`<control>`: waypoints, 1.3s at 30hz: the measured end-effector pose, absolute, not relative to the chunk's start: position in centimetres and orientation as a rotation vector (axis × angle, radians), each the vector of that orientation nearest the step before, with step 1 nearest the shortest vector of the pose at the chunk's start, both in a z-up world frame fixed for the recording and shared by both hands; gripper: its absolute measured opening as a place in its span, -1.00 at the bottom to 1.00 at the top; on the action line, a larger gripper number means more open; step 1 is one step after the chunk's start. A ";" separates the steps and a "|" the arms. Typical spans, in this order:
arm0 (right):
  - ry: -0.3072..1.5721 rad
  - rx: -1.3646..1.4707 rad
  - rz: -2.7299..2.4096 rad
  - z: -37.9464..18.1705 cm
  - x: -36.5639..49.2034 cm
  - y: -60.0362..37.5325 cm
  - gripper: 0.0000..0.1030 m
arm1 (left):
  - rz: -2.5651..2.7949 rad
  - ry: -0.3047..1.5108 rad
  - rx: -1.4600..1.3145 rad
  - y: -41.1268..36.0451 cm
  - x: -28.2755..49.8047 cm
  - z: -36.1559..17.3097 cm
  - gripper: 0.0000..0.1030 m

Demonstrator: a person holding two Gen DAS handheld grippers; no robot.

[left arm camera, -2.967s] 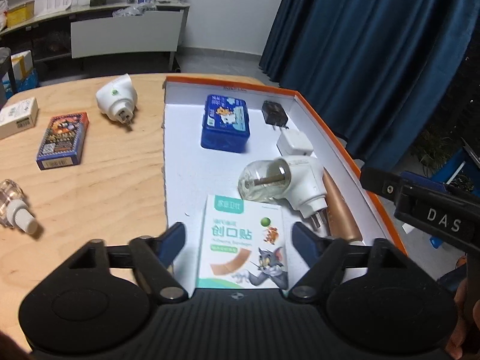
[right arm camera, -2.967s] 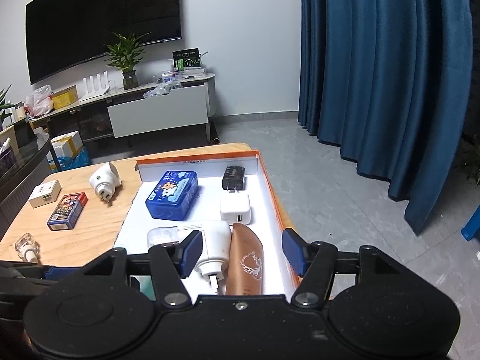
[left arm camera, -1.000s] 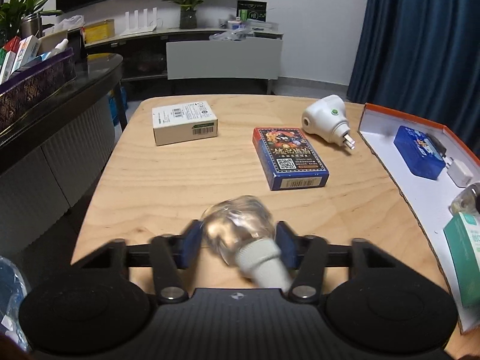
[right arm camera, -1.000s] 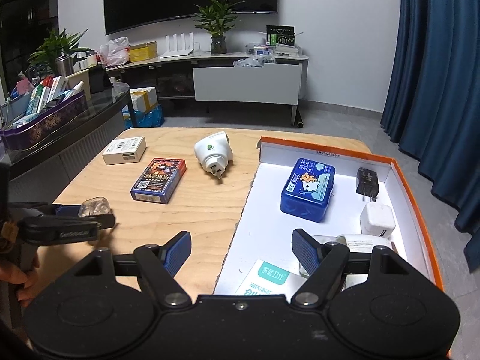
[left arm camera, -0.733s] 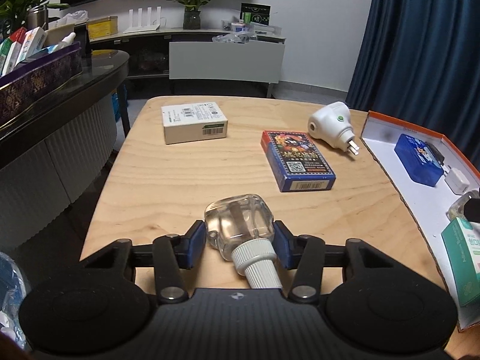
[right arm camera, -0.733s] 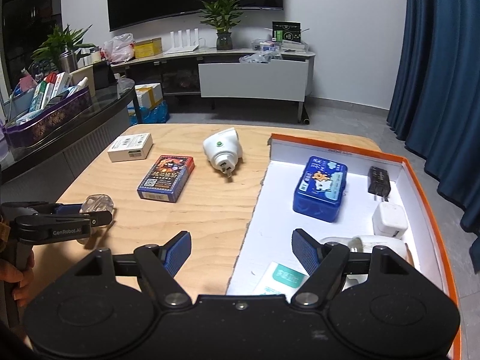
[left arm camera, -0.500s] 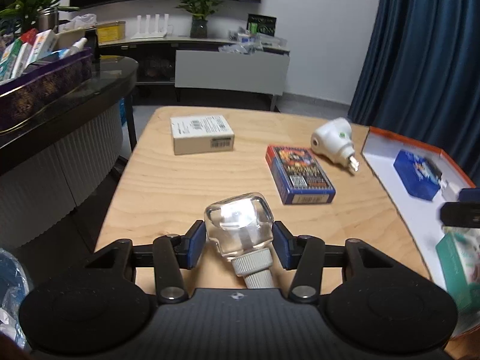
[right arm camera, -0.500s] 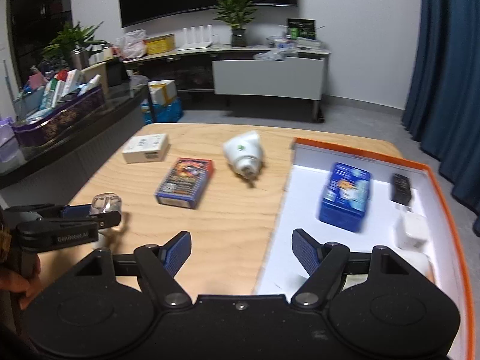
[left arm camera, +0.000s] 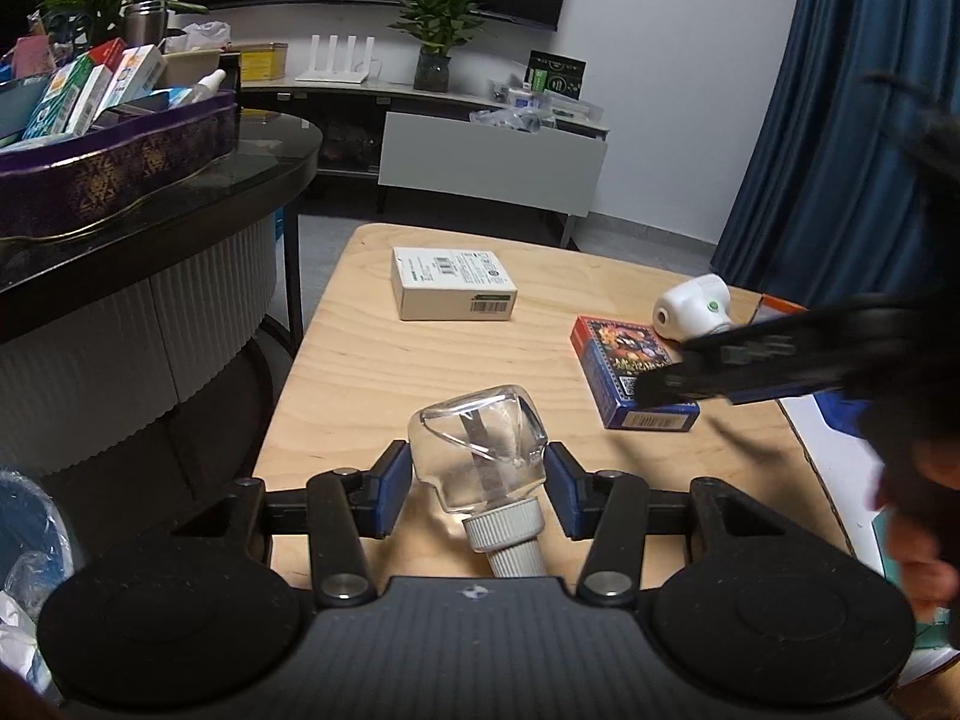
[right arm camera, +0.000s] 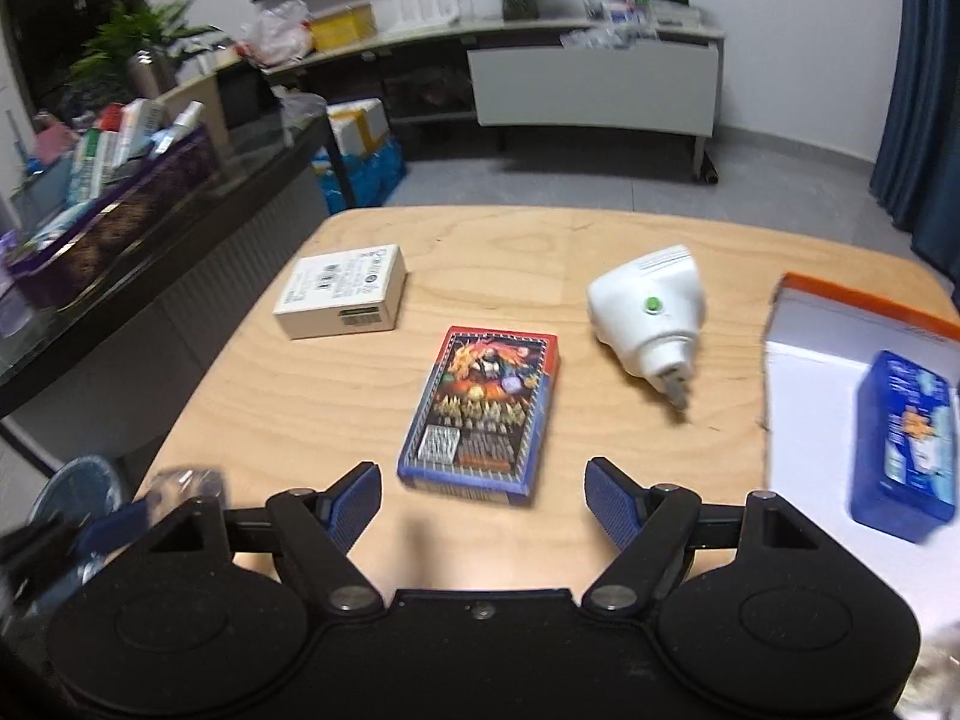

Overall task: Organize rigid objects
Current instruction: 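Grasp the clear glass bottle with the left gripper while the right grasps the card box, then carry the glass bottle and card box over the white box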

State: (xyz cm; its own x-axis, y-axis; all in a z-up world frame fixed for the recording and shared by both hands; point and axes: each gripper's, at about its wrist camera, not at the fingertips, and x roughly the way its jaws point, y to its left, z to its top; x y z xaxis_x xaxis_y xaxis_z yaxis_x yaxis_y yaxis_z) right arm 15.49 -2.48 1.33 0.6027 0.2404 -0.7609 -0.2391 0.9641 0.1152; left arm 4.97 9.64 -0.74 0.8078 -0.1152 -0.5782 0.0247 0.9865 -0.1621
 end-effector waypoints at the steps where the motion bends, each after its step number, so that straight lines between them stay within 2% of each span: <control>1: 0.892 -0.005 0.267 0.9 16.1 -2.0 0.72 | -0.075 0.624 -0.152 9.7 5.0 -0.7 -0.05; 5: 0.897 -0.058 0.221 -0.7 17.7 -0.3 0.74 | -0.071 0.614 -0.155 9.8 5.1 -0.5 -0.05; 7: 0.862 -0.081 0.217 -0.8 17.7 0.0 0.48 | -0.071 0.611 -0.161 9.9 5.1 -0.4 -0.05; 9: 0.855 -0.070 0.216 -0.6 17.6 -0.2 0.37 | -0.072 0.606 -0.168 10.0 5.1 -0.2 -0.05; 26: 0.651 -0.042 0.220 6.0 8.0 -7.2 0.37 | -0.137 0.542 -0.143 6.0 3.5 3.4 -0.05; 39: 0.492 0.004 0.046 10.1 1.4 -16.0 0.37 | -0.302 0.517 -0.096 -1.4 2.2 6.2 -0.05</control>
State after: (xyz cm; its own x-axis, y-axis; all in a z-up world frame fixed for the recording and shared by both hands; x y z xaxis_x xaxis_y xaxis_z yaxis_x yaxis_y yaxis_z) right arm 1.35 -16.02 10.15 0.8802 0.0449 -0.4725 -0.0428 0.9990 0.0153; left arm 2.24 -1.42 6.19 0.8261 -0.3077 -0.4721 0.2598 0.9514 -0.1656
